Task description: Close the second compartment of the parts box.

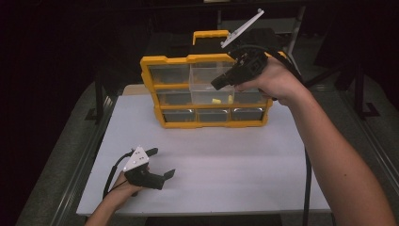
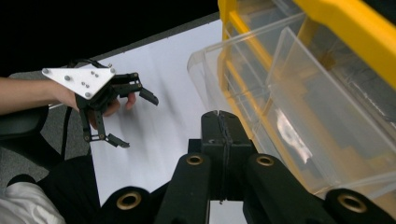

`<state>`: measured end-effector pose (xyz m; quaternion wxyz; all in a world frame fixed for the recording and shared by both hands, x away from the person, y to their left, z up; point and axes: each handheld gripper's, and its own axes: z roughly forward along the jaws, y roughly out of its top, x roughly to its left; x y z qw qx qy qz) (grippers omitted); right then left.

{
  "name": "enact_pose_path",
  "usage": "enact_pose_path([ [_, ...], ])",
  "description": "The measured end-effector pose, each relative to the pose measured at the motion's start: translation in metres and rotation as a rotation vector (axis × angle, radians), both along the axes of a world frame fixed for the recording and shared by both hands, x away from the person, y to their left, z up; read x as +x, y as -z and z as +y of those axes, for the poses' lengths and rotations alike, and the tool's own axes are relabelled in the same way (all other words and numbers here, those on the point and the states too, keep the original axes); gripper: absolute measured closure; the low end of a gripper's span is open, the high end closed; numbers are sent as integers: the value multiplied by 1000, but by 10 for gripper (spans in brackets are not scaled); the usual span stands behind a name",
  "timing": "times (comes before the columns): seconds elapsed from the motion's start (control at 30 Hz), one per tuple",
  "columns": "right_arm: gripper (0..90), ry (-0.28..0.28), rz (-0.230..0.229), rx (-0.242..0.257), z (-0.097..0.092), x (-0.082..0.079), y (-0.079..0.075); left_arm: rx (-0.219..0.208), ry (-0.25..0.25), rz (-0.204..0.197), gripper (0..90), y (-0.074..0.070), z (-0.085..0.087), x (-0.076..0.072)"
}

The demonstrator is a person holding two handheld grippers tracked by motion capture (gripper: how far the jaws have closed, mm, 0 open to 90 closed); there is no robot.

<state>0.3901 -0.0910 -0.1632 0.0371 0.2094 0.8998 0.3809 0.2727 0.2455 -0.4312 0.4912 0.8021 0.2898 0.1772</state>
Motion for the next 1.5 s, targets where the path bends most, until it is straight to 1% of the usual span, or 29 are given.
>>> enact_pose_path([
  [0.07,888,2,7,-1,-1,1,4,1,-2,4,3,1,1,0],
  [0.13,888,-8,16,9,-1,2,6,1,-3,7,3,2,2,0],
  [0.47,890,-19,6,26,-2,3,10,3,-8,3,3,0,0,1],
  [0.73,889,6,-8,18,-1,10,11,5,-5,3,3,0,-1,1],
  [1.07,890,43,-21,15,2,24,11,7,-10,6,2,0,-2,2],
  [1.5,890,75,-45,2,6,39,11,8,-22,5,3,0,0,3],
])
